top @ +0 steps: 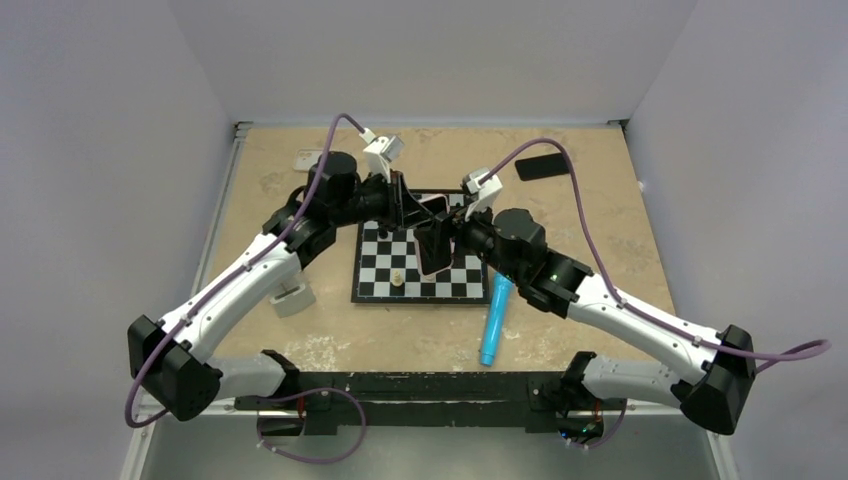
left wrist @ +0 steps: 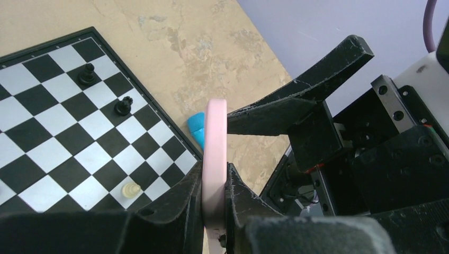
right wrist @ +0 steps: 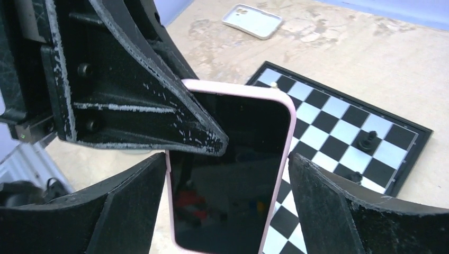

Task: Take the phone out of the phone case
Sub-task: Pick up the phone at the center of the board, then remove the phone case from the phone.

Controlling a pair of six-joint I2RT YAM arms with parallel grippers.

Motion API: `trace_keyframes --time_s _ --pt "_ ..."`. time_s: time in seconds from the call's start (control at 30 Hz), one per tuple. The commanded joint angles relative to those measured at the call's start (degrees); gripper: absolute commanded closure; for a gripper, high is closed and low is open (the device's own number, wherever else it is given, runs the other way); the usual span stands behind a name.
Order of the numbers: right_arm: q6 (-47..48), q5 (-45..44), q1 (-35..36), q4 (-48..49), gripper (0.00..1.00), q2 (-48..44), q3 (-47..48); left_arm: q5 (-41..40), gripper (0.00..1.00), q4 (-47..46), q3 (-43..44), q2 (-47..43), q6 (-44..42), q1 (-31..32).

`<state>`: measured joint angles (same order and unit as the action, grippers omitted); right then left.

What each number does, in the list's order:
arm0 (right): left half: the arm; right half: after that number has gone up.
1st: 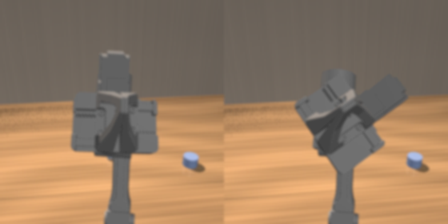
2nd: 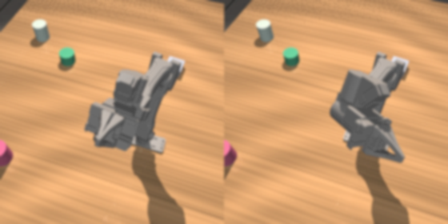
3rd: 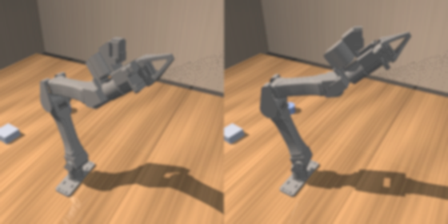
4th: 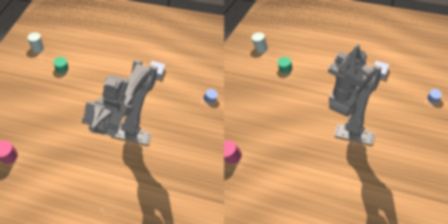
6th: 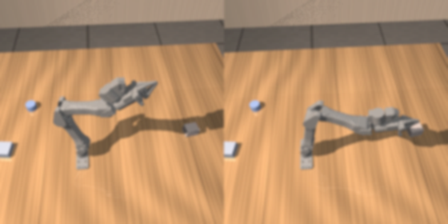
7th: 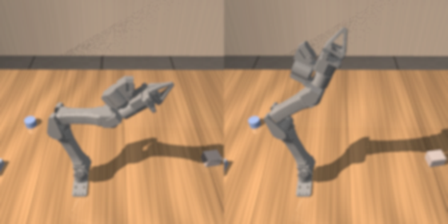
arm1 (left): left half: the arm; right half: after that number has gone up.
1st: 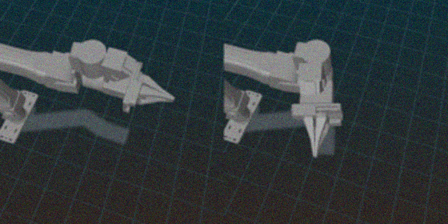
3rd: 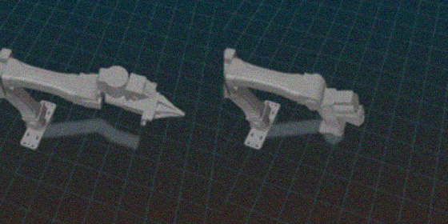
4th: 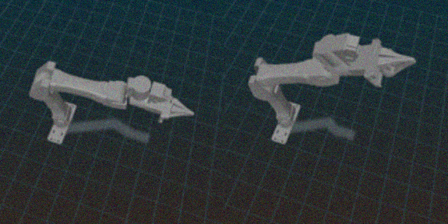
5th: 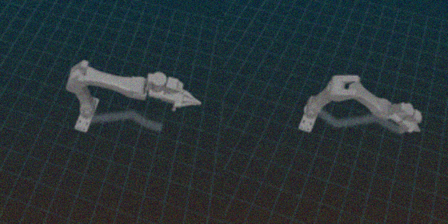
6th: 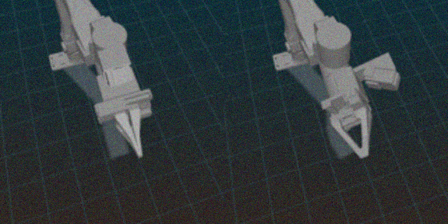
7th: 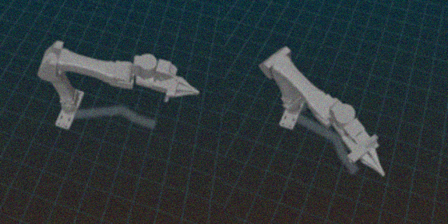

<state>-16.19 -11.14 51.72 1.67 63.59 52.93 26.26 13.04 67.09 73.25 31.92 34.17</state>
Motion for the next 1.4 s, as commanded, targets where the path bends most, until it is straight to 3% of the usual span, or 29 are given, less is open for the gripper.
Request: trace_keyframes --time_s 0.0,0.17,0.23,0.37,0.57,0.67,0.97,1.07,1.2,1.27,1.37 --pt "0.72 6.93 0.05 -1.18 0.13 -3.98 -1.15 -3.16 1.00 -0.44 2.80 -5.80 -4.84 -1.05" --pt "0.96 10.41 -0.95 -6.12 0.13 -5.89 -2.48 1.13 1.00 -2.78 2.56 -5.77 -4.30 -2.92" --pt "-0.43 13.50 -3.45 -5.37 0.14 -6.92 -3.33 6.46 1.00 -4.48 3.14 -4.77 -4.35 -3.03" --pt "-4.55 25.67 -12.04 -2.47 0.15 -8.18 -5.16 17.26 1.00 -8.61 4.72 -2.50 -2.69 -3.01" --pt "-2.68 37.92 -12.89 -2.01 0.18 -7.74 -4.91 23.96 1.00 -13.21 4.77 -1.94 -0.47 -3.02" --pt "-4.36 46.59 -13.52 5.55 0.23 -8.13 -7.54 26.15 1.00 -17.24 4.12 -1.95 1.38 -3.03" --pt "-9.41 51.84 -15.09 14.60 0.61 -8.63 -10.49 25.91 1.00 -16.43 4.76 -2.76 1.98 -3.19" --pt "-10.24 51.86 -15.71 15.63 0.70 -9.31 -11.06 26.21 1.00 -16.37 4.98 -3.02 2.31 -3.46" --pt "-11.47 52.01 -16.39 18.28 1.00 -9.67 -10.86 25.95 1.00 -16.24 5.06 -3.00 2.52 -3.52" --pt "-12.33 51.56 -16.50 19.48 1.00 -9.86 -10.58 25.86 1.00 -17.18 4.90 -1.90 5.20 -3.51" --pt "-13.49 50.93 -16.59 21.68 1.00 -9.85 -10.37 26.64 0.89 -19.08 4.83 0.88 10.11 -3.45"
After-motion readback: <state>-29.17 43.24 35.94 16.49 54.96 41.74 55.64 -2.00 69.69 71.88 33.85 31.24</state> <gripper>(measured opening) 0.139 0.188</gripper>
